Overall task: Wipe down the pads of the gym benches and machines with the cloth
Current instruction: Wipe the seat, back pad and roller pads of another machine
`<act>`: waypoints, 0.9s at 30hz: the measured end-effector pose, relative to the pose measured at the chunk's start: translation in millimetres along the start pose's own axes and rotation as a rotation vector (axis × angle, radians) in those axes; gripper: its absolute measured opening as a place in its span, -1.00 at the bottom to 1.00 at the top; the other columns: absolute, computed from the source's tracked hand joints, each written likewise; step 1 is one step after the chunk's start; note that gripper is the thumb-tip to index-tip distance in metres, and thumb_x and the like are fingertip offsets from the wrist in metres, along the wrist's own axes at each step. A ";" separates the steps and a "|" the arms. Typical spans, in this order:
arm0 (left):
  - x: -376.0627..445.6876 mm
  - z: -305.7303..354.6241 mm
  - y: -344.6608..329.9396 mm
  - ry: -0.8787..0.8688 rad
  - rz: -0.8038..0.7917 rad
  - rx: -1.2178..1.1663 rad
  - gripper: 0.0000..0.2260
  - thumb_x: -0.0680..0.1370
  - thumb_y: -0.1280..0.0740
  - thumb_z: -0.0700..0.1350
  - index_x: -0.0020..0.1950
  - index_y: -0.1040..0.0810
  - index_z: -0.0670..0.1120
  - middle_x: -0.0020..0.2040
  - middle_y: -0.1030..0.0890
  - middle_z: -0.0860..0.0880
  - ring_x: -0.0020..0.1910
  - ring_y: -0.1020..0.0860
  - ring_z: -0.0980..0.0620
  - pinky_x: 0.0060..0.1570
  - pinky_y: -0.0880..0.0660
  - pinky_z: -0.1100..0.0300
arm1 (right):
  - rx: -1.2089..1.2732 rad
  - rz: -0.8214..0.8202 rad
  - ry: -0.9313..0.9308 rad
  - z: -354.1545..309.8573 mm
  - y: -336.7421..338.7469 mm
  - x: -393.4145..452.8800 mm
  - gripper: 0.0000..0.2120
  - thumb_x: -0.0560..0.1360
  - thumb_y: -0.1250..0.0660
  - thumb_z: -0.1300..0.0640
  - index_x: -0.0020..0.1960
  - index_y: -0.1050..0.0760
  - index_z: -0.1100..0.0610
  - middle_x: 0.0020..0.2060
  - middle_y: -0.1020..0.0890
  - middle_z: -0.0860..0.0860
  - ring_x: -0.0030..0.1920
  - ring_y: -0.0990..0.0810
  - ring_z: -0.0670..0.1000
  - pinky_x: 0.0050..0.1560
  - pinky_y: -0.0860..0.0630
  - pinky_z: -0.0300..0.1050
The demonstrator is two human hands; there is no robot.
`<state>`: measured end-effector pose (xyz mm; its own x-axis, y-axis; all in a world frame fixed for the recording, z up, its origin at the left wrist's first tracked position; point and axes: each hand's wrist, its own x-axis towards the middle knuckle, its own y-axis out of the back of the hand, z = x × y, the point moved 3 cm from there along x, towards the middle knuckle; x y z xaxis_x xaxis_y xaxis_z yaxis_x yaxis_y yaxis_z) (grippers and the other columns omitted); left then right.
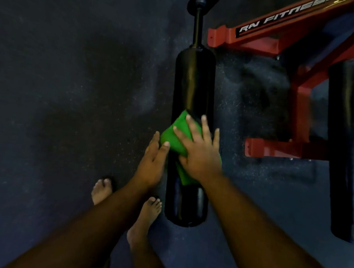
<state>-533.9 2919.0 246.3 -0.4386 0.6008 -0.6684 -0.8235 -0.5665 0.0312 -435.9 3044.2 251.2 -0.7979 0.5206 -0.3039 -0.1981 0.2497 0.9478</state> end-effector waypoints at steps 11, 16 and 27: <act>31.1 38.5 1.8 -0.015 -0.138 0.021 -0.44 0.69 -0.15 0.12 0.66 -0.06 0.08 0.66 -0.06 0.06 0.57 -0.04 0.19 0.46 0.00 0.27 | 0.721 0.153 -0.544 -7.5 -38.1 -97.0 -0.27 0.56 -0.18 -0.30 0.60 0.13 -0.35 0.66 -0.02 -0.04 0.62 -0.10 0.06 0.57 -0.16 0.12; 57.4 61.1 -0.9 -0.122 -0.151 0.149 -0.46 0.69 -0.17 0.07 0.65 -0.10 0.04 0.66 -0.08 0.04 0.57 -0.03 0.21 0.53 0.03 0.25 | 1.051 0.347 -0.758 52.9 -13.7 37.6 -0.38 0.54 -0.23 -0.26 0.51 -0.38 0.00 0.39 -0.53 -0.01 0.39 -0.51 -0.03 0.44 -0.42 0.12; 85.6 79.8 -5.3 -0.109 -0.302 0.253 -0.47 0.68 -0.20 0.08 0.64 -0.15 0.09 0.66 -0.03 0.06 0.57 -0.02 0.21 0.45 -0.02 0.27 | 1.225 0.103 -1.099 32.9 -28.7 -47.1 -0.72 0.65 -0.28 -0.07 0.32 -0.53 -0.03 0.19 -0.64 0.04 0.15 -0.61 0.02 0.17 -0.51 -0.15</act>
<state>-595.8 3018.5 248.2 -0.1882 0.7826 -0.5934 -0.9776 -0.2074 0.0366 -373.9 3039.5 235.1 0.0881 0.7349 -0.6724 0.7922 0.3575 0.4946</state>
